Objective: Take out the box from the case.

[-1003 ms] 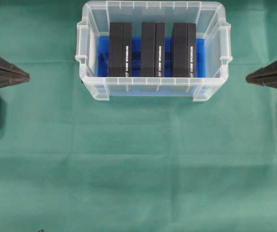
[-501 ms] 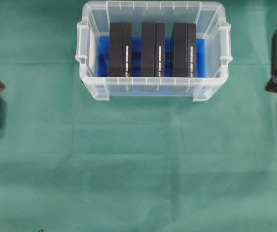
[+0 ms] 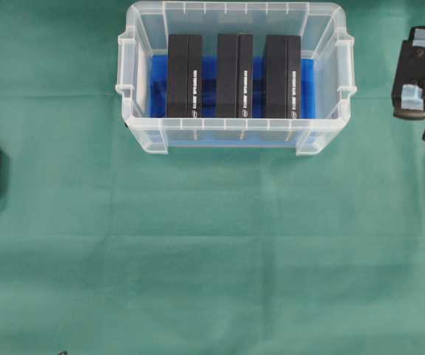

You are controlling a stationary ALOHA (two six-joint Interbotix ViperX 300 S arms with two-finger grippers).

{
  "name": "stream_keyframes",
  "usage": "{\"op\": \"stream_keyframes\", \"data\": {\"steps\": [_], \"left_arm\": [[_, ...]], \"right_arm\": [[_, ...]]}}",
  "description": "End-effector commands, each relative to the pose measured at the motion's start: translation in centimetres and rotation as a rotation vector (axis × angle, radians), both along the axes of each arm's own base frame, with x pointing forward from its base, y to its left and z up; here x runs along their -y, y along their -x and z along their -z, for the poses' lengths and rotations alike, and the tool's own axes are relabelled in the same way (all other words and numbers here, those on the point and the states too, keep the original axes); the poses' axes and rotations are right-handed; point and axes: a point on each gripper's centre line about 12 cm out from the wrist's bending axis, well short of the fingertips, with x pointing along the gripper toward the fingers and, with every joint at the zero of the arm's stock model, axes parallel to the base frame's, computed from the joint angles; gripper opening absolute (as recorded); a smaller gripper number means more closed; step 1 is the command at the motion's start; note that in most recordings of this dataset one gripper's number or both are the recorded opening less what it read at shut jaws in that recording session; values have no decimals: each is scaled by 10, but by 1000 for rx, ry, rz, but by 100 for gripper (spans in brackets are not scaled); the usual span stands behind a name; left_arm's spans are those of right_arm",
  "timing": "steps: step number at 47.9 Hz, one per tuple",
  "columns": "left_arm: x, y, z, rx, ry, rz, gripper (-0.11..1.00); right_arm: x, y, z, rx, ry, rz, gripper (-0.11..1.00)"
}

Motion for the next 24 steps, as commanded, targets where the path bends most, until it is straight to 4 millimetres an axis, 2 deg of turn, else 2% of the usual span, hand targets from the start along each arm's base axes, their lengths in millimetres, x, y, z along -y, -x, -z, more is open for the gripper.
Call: {"op": "stream_keyframes", "data": {"steps": [1,11,19,24], "left_arm": [[1,-3,-7,17,22,-36,1],[-3,-9,-2,-25,191,-372,1],[-5,-7,2,-69,294,-637,1],[-5,-7,2,-66,340,-730,1]], "right_arm": [[0,-3,-8,34,-12,60,0],[6,-4,-8,59,-54,467,0],[7,-4,-7,77,-103,702,0],[8,-5,-7,78,-124,829,0]]}}
